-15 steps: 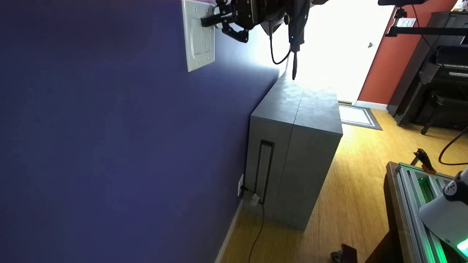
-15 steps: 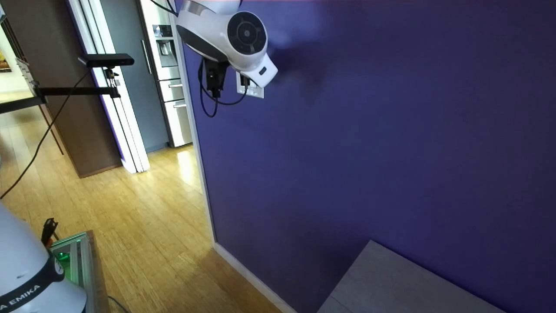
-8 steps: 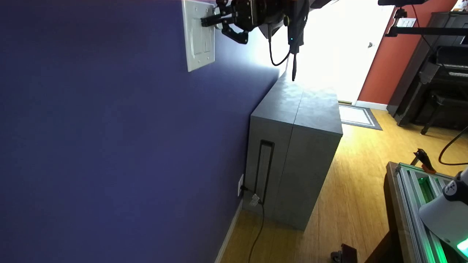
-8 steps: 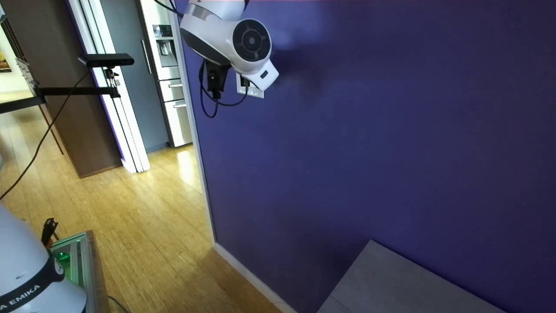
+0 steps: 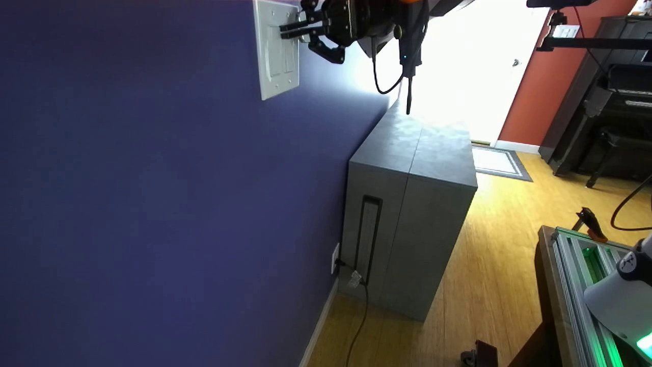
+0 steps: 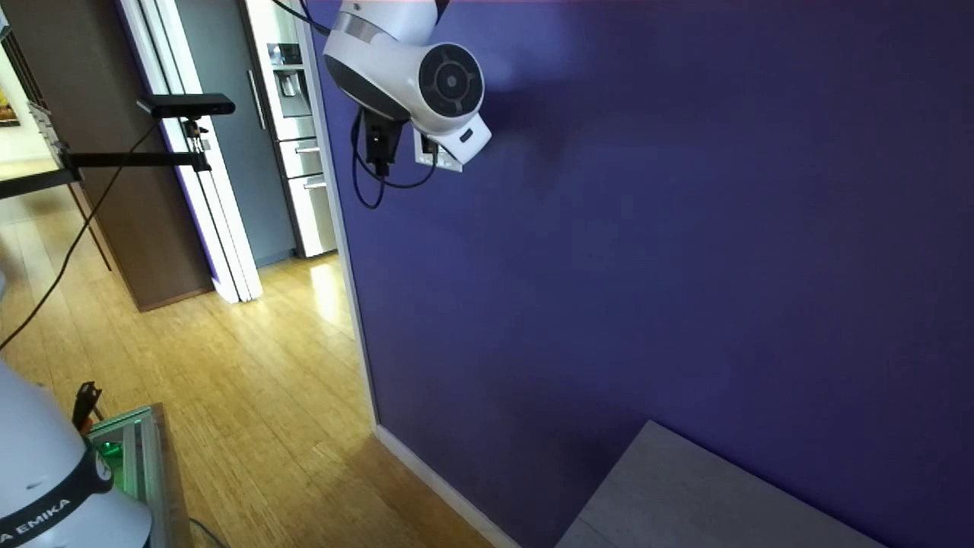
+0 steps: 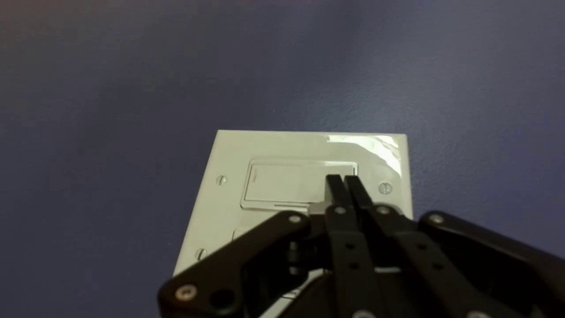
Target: Press the left light switch on the wall
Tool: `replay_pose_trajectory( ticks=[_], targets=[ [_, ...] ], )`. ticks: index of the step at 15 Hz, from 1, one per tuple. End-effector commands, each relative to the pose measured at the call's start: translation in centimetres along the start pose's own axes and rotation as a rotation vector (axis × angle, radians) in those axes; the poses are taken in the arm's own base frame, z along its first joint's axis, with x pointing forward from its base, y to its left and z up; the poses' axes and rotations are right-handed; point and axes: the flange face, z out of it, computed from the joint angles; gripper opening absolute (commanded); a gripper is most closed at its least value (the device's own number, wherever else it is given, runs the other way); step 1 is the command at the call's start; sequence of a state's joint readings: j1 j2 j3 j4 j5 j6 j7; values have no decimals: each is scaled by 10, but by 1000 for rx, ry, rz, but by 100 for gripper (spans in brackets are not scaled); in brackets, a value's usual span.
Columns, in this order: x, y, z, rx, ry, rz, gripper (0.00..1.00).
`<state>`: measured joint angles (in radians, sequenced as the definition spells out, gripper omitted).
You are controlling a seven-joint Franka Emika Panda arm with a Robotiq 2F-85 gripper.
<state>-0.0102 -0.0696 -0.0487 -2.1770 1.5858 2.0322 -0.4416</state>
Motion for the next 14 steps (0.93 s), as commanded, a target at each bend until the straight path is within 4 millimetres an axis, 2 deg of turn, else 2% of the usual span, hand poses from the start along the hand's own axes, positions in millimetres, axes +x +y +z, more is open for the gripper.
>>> replay_pose_trajectory(
  ticks=[1,7,12,14],
  targets=[
    [5,6,14,12,-33,21,5],
    [5,10,15,8,-63,28,5],
    [1,-2,-10,22,-63,-2,5],
    [-1,-1,-12,13,-86,0,5]
  ],
)
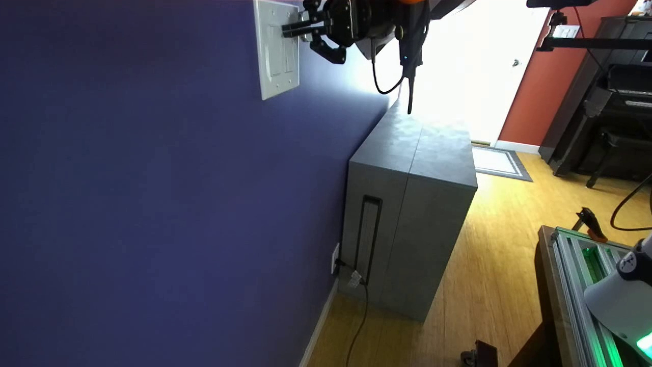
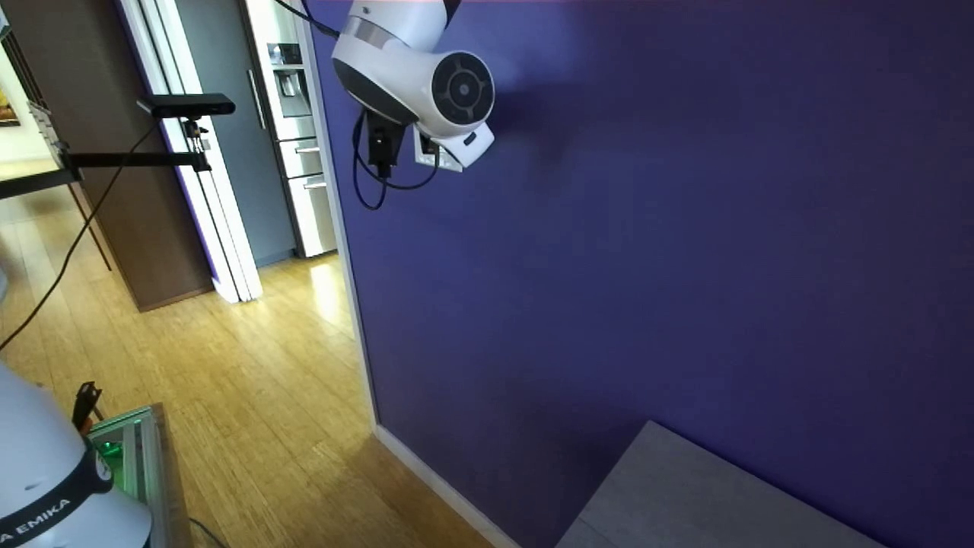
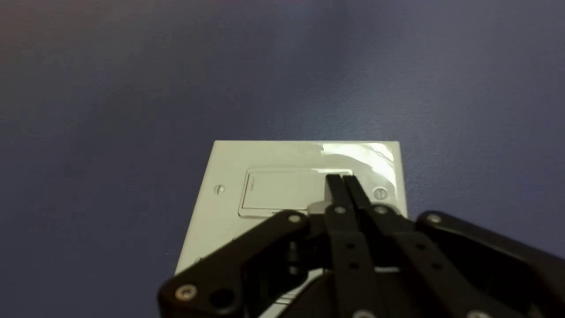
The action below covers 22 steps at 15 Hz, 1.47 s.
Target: Press the left light switch on the wall
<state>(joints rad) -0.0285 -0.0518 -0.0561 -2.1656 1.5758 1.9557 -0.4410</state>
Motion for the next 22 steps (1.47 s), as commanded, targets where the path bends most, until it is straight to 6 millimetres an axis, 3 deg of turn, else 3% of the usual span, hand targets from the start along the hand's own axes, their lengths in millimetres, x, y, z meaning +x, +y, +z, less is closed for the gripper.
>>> replay_pose_trajectory(
  ticks=[1,4,15,22],
  targets=[
    [-6,-4,-10,-13,-47,-11,5],
    [-6,-4,-14,-10,-64,-20,5],
    [2,-1,6,-19,-70,-11,5],
    [15,-5,5,-20,-54,-17,5]
  ],
)
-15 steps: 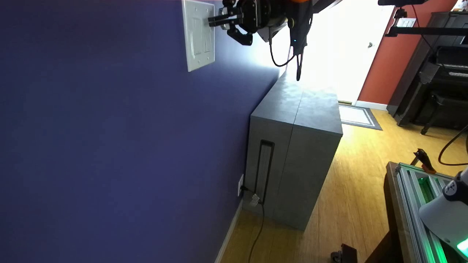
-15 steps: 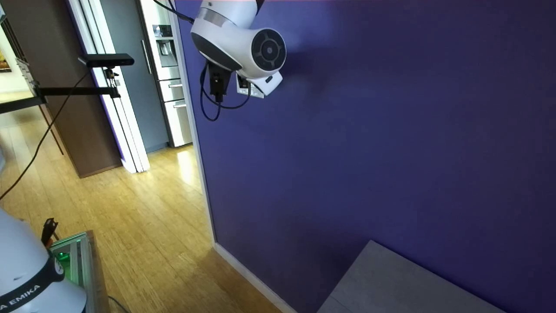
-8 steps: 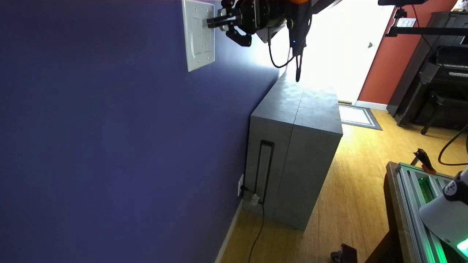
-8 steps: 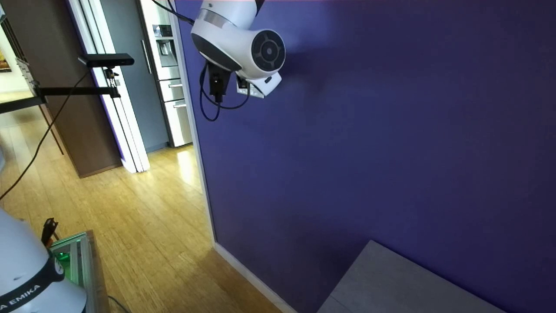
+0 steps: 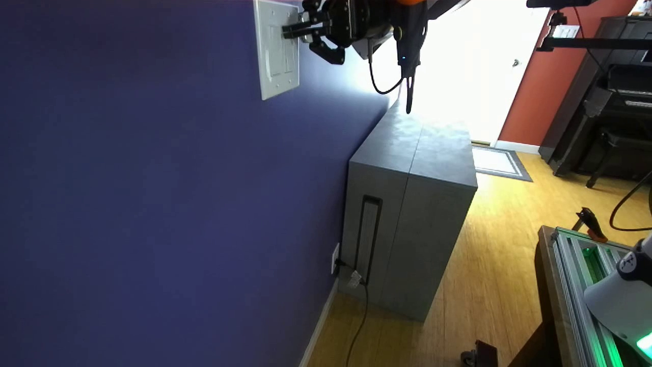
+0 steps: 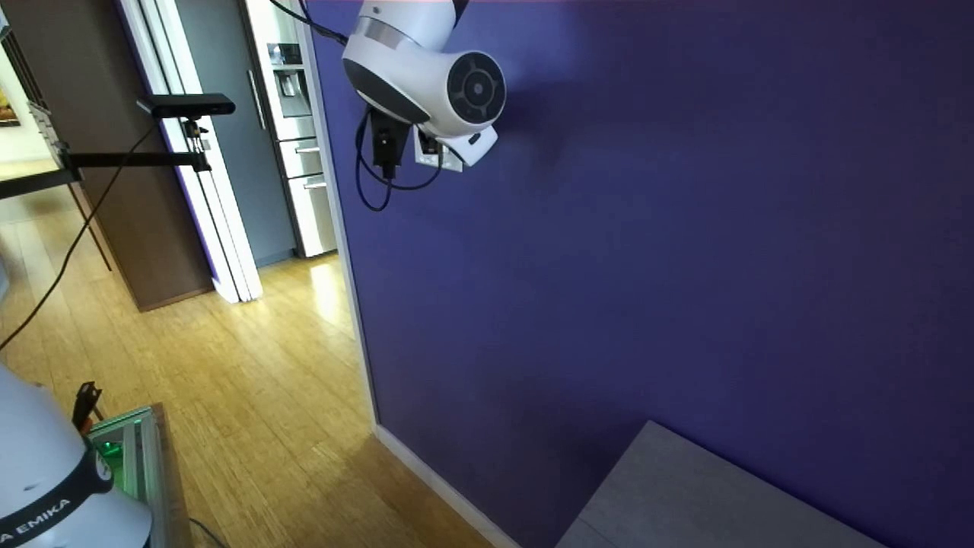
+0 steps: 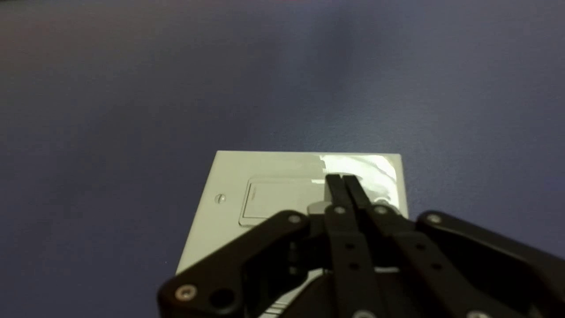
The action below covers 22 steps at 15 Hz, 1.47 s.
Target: Press the left light switch on the wall
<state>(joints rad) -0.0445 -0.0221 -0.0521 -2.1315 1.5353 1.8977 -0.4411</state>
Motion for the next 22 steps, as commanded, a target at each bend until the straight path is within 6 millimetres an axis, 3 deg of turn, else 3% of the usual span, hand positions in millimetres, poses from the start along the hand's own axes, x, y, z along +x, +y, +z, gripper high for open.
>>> replay_pose_trajectory(
  ticks=[1,14,16,22],
  targets=[
    [10,-5,3,-12,0,1,5],
    [13,3,7,-19,-23,14,5],
    [6,-2,2,-38,-43,-4,5],
    [-24,-25,-42,-214,-82,-99,5]
  ],
)
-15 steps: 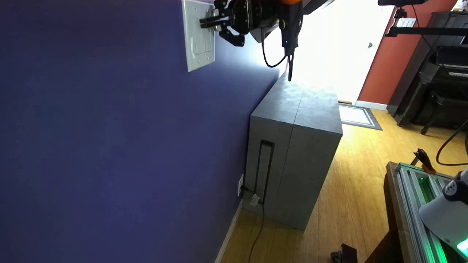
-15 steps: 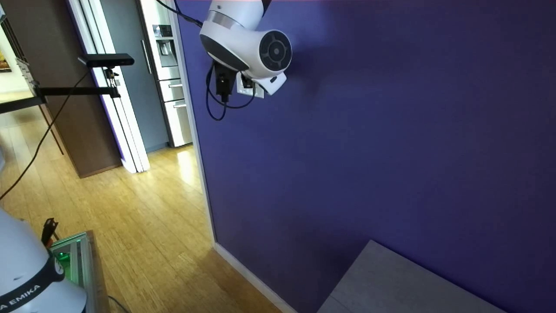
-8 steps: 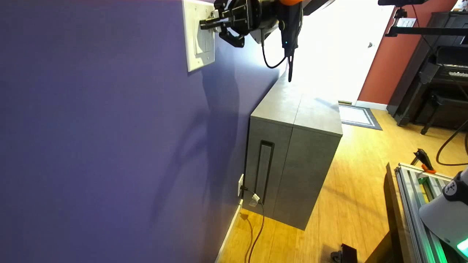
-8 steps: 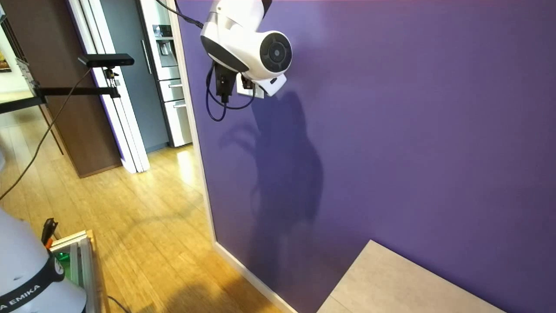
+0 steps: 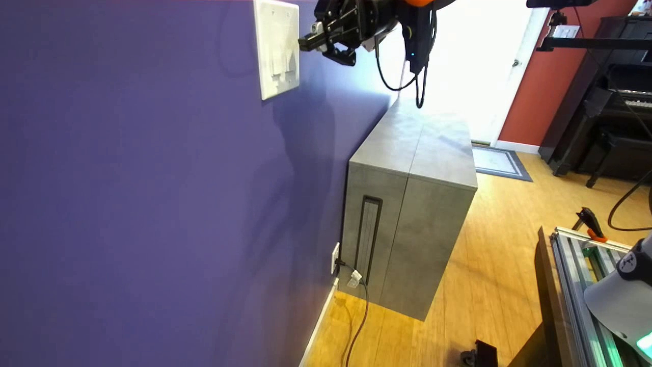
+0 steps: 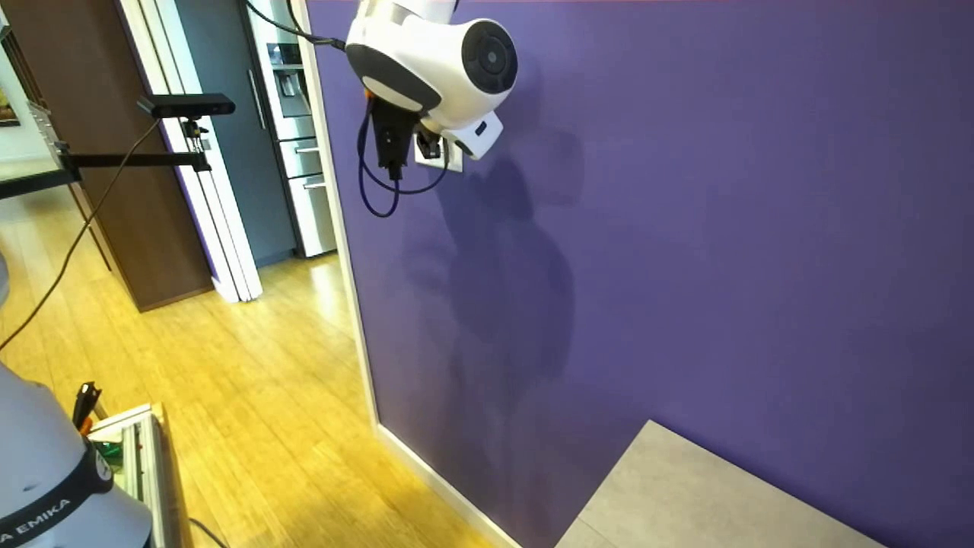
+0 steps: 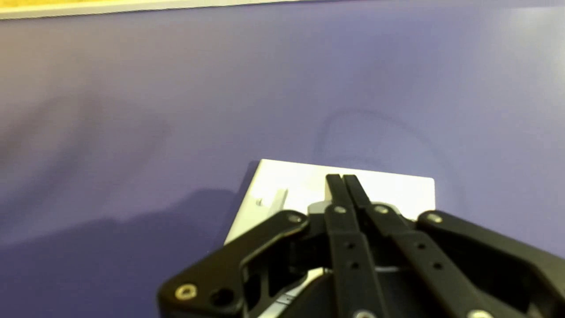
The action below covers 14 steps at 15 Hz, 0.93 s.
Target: Press the left light switch on the wall
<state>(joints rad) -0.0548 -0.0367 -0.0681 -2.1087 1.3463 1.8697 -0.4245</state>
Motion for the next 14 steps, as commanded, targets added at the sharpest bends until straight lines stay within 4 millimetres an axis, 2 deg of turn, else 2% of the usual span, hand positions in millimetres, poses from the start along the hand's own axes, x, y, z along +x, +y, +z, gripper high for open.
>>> replay_pose_trajectory(
  ticks=[1,4,5,6,7,10,12,13,14],
  targets=[
    [-29,-25,-36,-119,-21,-39,5],
    [-52,-53,-57,-285,-72,-62,8],
    [-59,-62,-63,-350,-73,-54,14],
    [-69,-74,-70,-408,-74,-48,10],
    [-76,-85,-78,-466,-71,-40,12],
    [-102,-117,-96,-636,-72,-11,7],
    [-118,-138,-108,-743,-75,13,8],
    [-126,-148,-113,-796,-76,24,13],
    [-134,-157,-118,-847,-77,41,11]
  ],
)
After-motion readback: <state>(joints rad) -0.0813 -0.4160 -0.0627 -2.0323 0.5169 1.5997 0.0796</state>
